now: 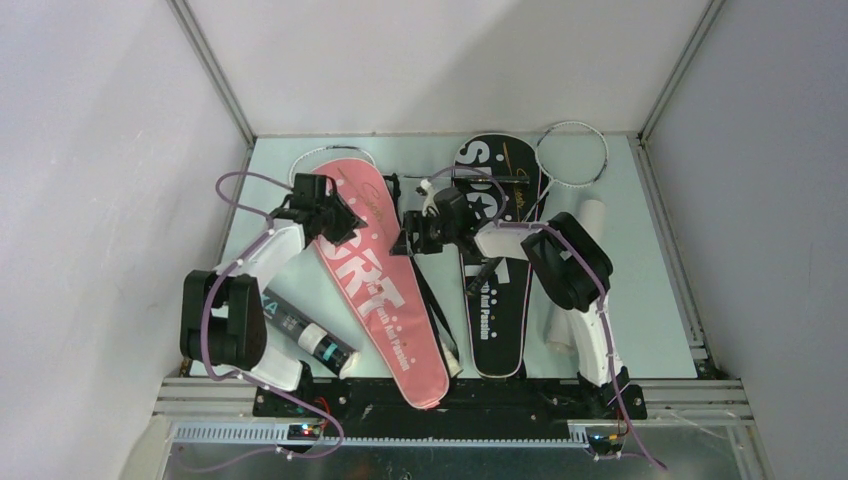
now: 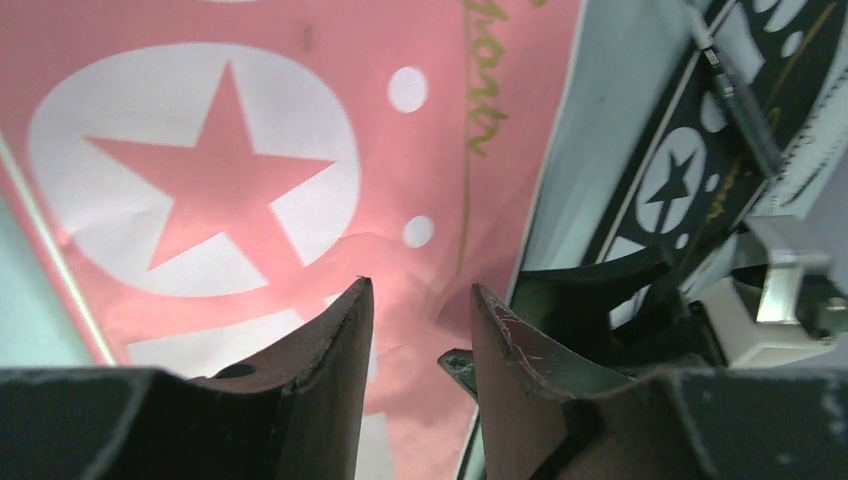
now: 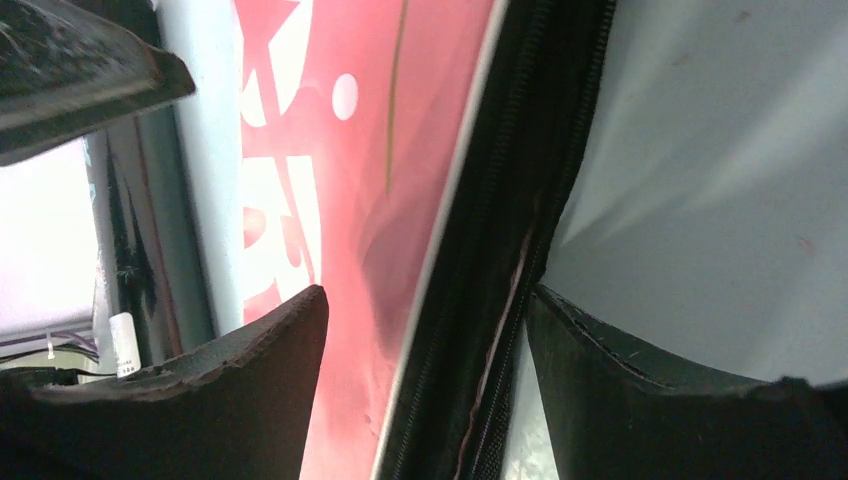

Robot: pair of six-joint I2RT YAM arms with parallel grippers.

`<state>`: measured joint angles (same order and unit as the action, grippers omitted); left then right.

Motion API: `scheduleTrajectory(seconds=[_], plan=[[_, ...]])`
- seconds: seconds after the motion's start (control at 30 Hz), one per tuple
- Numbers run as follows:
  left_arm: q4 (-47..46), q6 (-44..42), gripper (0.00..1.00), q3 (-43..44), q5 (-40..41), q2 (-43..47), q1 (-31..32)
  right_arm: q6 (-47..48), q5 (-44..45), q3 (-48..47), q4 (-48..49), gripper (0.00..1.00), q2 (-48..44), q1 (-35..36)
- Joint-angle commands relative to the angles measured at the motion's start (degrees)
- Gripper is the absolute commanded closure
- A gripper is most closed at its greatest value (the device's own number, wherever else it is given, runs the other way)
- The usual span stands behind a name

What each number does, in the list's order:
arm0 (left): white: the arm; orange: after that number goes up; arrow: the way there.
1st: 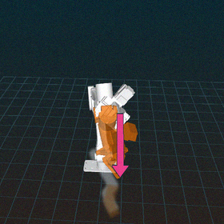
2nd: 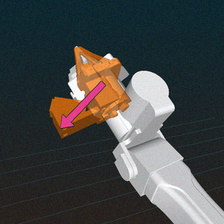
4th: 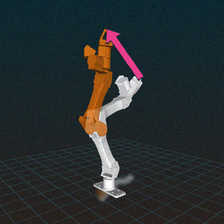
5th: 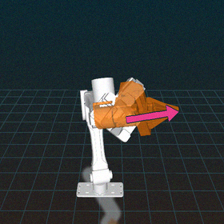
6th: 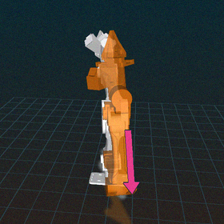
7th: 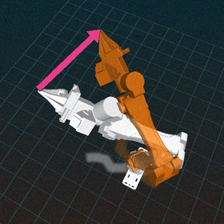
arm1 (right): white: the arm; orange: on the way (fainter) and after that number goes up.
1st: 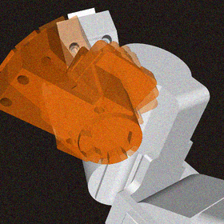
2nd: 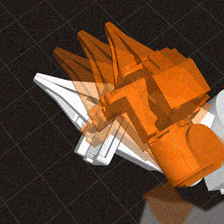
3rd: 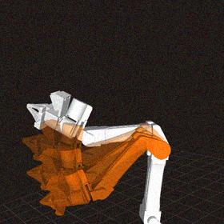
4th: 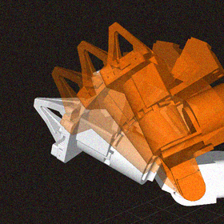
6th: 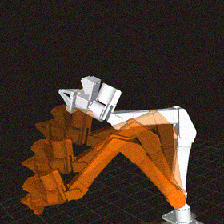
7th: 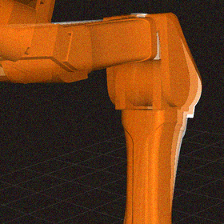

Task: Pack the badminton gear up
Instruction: Pick up the racket bag from the center of the board.

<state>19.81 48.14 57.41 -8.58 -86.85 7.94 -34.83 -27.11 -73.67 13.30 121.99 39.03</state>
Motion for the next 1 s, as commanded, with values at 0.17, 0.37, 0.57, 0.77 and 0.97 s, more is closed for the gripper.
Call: scheduleTrajectory(seconds=[0.17,0.37,0.57,0.77,0.97], plan=[[1.35,-4.4,0.54,-1.95,2.64,3.89,-1.36,1.03,-3.28,-3.33,0.76,0.52,2.42,1.1],[6.12,-7.33,0.49,3.34,4.53,7.29,-2.23,7.06,-0.33,-2.22,-3.37,0.99,-9.65,1.68],[12.81,-12.01,0.48,17.19,7.74,10.47,-3.96,12.03,3.23,-3.02,-10.28,1.0,-22.75,2.47],[15.86,-9.83,0.43,28.11,3.78,11.13,-7.45,25.21,12.69,-14.19,-30.71,1.0,-27.41,3.82],[14.81,-9.2,0.32,30.79,-1.07,10.96,-12.35,41.63,27.98,-25.25,-48.27,1.0,-27.38,9.17]])
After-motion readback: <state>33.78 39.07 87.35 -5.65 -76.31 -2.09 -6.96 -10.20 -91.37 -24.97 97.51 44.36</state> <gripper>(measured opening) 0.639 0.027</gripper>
